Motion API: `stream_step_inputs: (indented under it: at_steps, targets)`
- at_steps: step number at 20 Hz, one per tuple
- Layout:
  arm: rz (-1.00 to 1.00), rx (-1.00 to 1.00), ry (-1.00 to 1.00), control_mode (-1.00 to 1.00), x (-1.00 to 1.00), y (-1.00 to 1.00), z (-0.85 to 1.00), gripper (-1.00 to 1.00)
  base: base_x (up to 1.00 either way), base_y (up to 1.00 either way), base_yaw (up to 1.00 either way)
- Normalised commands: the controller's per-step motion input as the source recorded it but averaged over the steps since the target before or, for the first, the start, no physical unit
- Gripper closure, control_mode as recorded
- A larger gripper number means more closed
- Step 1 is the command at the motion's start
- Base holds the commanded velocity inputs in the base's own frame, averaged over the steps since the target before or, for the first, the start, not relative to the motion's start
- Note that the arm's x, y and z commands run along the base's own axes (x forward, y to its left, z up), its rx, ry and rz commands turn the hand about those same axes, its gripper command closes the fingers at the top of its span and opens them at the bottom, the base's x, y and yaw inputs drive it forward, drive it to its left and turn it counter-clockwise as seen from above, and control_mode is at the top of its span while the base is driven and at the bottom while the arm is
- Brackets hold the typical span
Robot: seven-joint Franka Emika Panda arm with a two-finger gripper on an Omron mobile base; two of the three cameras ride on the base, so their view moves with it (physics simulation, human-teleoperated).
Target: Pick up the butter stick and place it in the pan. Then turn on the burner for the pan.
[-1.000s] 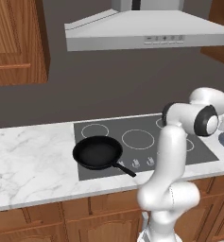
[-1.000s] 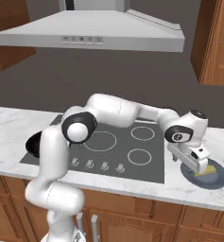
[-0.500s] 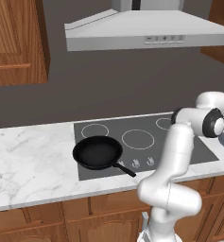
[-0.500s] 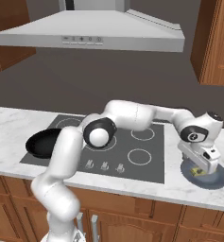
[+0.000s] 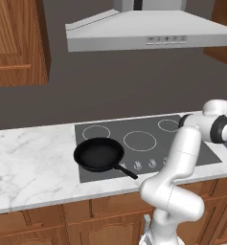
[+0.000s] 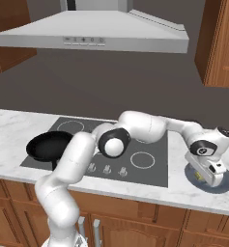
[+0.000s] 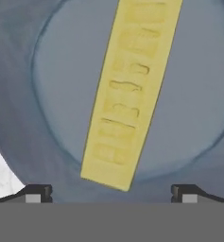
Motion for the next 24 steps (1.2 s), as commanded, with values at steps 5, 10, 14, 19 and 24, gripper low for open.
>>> stream_step_inputs:
  at_steps: [5, 10, 14, 19, 24]
  targets:
    - [-0.13, 0.0, 0.0, -1.0, 0.19, -0.01, -0.04, -1.0, 0.0, 0.0, 0.0]
    - [-0.1, 0.0, 0.01, -1.0, 0.16, -0.15, 0.0, -1.0, 0.0, 0.0, 0.0]
    - [-0.05, 0.0, 0.0, -1.0, 0.01, -0.28, -0.02, -1.0, 0.0, 0.0, 0.0]
    - [-0.02, 0.0, 0.0, -1.0, 0.0, -0.25, -0.22, -1.0, 0.0, 0.0, 0.0]
    - [-0.04, -0.02, 0.02, -1.0, 0.05, 0.13, -0.57, 1.0, 0.0, 0.0, 0.0]
